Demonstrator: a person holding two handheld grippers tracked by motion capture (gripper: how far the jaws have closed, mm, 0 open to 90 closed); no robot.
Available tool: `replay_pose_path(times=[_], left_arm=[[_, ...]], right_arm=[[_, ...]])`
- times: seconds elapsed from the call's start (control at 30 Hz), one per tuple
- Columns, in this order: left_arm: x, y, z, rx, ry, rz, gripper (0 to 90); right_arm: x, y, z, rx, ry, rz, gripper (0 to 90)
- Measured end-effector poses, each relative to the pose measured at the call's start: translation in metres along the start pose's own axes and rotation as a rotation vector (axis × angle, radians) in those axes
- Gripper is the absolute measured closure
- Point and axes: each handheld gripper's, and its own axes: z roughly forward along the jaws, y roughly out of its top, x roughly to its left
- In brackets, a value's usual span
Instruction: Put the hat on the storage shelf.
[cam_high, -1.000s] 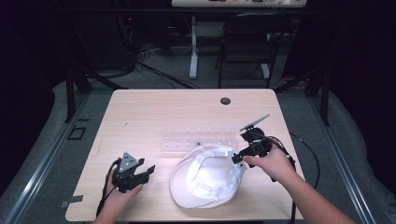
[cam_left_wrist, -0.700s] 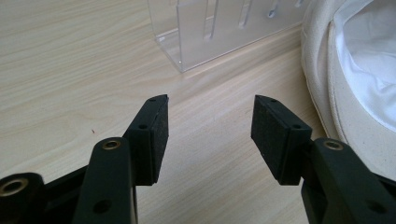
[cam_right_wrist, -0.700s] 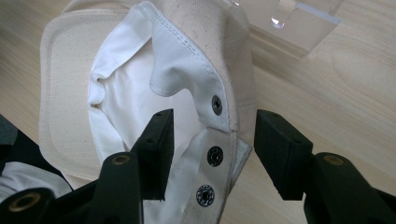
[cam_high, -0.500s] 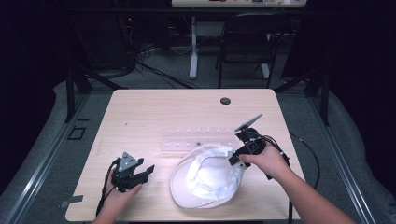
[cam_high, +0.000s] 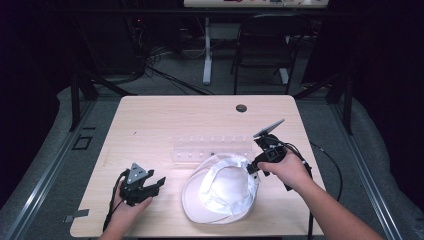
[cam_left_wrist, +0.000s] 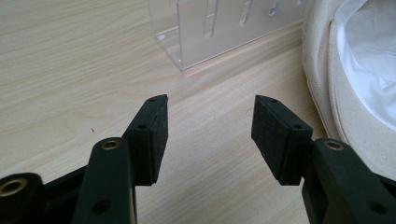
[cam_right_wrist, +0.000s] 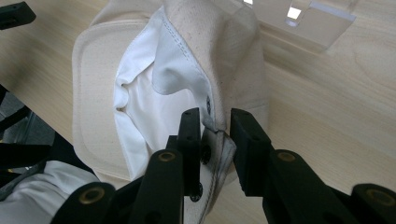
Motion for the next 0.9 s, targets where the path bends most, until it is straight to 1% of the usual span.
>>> replay_pose_path(times=[0.03, 0.07, 0.1, 0.17, 0.2, 0.23, 0.27, 0.3, 0.33, 0.4, 0.47, 0.5, 0.53, 0.57, 0.6, 0.67, 0.7, 0.77, 0.8, 0.83, 0.9], left_arm=[[0.000, 0.000, 0.000, 0.000, 0.001, 0.000, 46.4], [0.000, 0.000, 0.000, 0.000, 0.001, 0.000, 46.5], [0.000, 0.000, 0.000, 0.000, 0.002, 0.001, 46.4], [0.000, 0.000, 0.000, 0.000, 0.002, 0.005, 46.5], [0.000, 0.000, 0.000, 0.000, 0.003, 0.005, 46.5], [0.000, 0.000, 0.000, 0.000, 0.003, 0.006, 46.4], [0.000, 0.000, 0.000, 0.000, 0.002, 0.004, 46.5], [0.000, 0.000, 0.000, 0.000, 0.002, 0.004, 46.5], [0.000, 0.000, 0.000, 0.000, 0.002, 0.005, 46.5], [0.000, 0.000, 0.000, 0.000, 0.004, 0.001, 46.5], [0.000, 0.000, 0.000, 0.000, 0.004, 0.000, 46.5], [0.000, 0.000, 0.000, 0.001, 0.004, 0.002, 46.5], [0.000, 0.000, 0.000, -0.001, 0.004, 0.002, 46.5], [0.000, 0.000, 0.000, 0.001, 0.003, 0.006, 46.4], [0.000, 0.000, 0.000, 0.001, 0.003, 0.006, 46.4], [-0.001, 0.000, 0.000, 0.001, 0.003, 0.002, 46.5], [-0.001, 0.000, 0.000, 0.001, 0.002, 0.002, 46.5], [-0.001, 0.000, 0.000, 0.001, 0.002, 0.002, 46.4], [-0.001, 0.000, 0.000, 0.001, 0.003, 0.003, 46.5], [-0.001, 0.000, 0.000, 0.000, 0.002, 0.004, 46.5], [-0.001, -0.001, 0.000, 0.000, 0.003, 0.004, 46.4]], right_arm=[[0.001, 0.000, 0.000, -0.001, -0.011, 0.012, 75.6], [0.001, 0.000, 0.000, -0.001, -0.011, 0.012, 75.6], [0.003, 0.001, -0.001, 0.000, -0.026, 0.017, 76.6], [0.003, 0.001, -0.001, 0.003, -0.028, 0.021, 77.0], [0.004, 0.002, -0.003, 0.037, -0.029, 0.014, 77.2], [0.007, 0.001, -0.001, 0.023, -0.038, 0.023, 78.2], [0.006, 0.002, -0.003, 0.044, -0.050, -0.003, 78.5], [0.008, 0.001, -0.003, 0.031, -0.055, 0.013, 78.8], [0.008, 0.001, -0.003, 0.031, -0.055, 0.013, 78.8], [0.009, 0.002, -0.004, 0.049, -0.066, 0.000, 79.3], [0.011, 0.001, -0.004, 0.050, -0.082, -0.011, 79.2], [0.012, 0.001, -0.004, 0.038, -0.088, -0.005, 78.8], [0.012, 0.001, -0.005, 0.058, -0.100, -0.018, 78.4], [0.013, 0.000, -0.004, 0.041, -0.106, -0.007, 78.8], [0.013, 0.000, -0.004, 0.041, -0.106, -0.007, 78.8], [0.013, 0.001, -0.005, 0.058, -0.099, -0.015, 80.0], [0.014, 0.001, -0.006, 0.046, -0.103, -0.007, 80.6], [0.014, 0.001, -0.006, 0.048, -0.103, -0.005, 80.6], [0.014, 0.001, -0.008, 0.052, -0.106, -0.012, 80.7], [0.015, 0.001, -0.008, 0.043, -0.121, -0.007, 80.7], [0.015, 0.002, -0.009, 0.048, -0.119, -0.009, 80.8]])
